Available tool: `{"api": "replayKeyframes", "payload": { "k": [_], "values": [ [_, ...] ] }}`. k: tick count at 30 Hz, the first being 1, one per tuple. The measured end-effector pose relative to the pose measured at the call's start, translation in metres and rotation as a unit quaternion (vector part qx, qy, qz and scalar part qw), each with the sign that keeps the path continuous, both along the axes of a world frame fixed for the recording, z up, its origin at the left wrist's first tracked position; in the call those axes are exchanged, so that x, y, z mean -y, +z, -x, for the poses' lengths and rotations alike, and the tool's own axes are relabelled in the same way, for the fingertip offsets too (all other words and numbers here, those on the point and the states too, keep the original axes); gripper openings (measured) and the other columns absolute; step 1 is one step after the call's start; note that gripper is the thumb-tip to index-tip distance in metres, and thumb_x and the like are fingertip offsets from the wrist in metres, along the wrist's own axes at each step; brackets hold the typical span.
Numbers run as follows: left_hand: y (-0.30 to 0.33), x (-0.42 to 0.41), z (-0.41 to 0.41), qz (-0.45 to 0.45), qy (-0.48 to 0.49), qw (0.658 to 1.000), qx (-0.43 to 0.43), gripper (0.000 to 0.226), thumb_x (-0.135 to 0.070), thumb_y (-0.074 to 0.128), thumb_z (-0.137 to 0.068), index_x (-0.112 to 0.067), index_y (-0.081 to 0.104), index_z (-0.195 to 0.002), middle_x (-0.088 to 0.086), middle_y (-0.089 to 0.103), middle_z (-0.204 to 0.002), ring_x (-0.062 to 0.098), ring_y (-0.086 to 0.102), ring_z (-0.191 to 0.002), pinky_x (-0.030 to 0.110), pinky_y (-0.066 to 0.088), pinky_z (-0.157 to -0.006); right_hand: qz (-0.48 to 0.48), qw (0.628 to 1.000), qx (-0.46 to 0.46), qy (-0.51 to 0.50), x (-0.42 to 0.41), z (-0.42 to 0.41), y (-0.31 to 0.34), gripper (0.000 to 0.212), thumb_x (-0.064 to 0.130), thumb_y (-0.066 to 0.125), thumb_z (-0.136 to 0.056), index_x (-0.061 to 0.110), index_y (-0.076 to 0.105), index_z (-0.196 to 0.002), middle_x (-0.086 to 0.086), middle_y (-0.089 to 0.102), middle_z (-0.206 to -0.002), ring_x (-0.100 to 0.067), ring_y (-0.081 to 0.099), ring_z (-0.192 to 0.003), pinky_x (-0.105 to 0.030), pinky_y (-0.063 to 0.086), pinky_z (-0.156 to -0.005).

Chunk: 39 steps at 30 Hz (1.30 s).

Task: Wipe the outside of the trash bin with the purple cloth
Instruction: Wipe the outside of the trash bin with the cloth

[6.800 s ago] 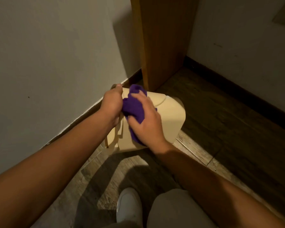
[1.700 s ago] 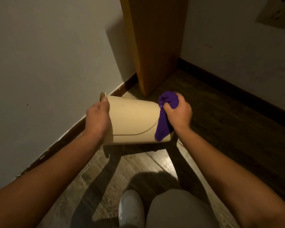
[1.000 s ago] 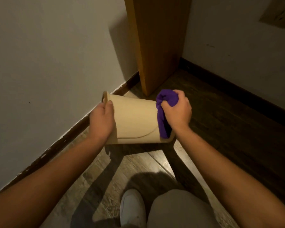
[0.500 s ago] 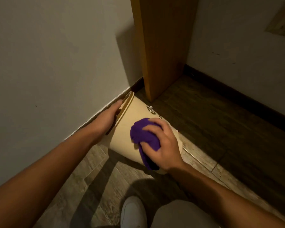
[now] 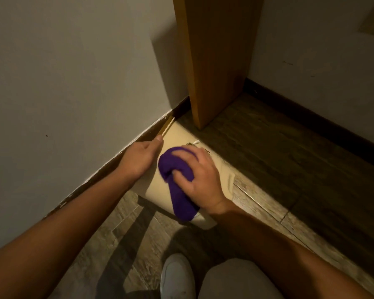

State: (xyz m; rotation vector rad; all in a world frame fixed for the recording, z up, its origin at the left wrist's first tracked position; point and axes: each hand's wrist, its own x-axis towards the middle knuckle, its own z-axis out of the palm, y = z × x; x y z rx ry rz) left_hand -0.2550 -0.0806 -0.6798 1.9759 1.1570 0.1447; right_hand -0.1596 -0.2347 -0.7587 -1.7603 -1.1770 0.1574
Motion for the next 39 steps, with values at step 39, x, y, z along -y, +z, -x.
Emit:
{"api": "replayKeyframes", "payload": {
  "k": [39],
  "values": [
    [-0.022,0.025,0.061,-0.136,-0.129,0.982,0.037,0.042,-0.073,0.038,-0.092,-0.039,0.062,-0.085,-0.007,0.067,-0.081,0.007,0.065,-0.076,0.031,0.058,-0.065,0.151,0.789,-0.57,-0.172,-0.018,-0.111,-0.033,0.061,0.045,0.074,-0.09,0.024,0.051,-0.142,-0.008,0.069,-0.116,-0.026,0.071,-0.094,-0.035,0.056,-0.072]
  ]
}}
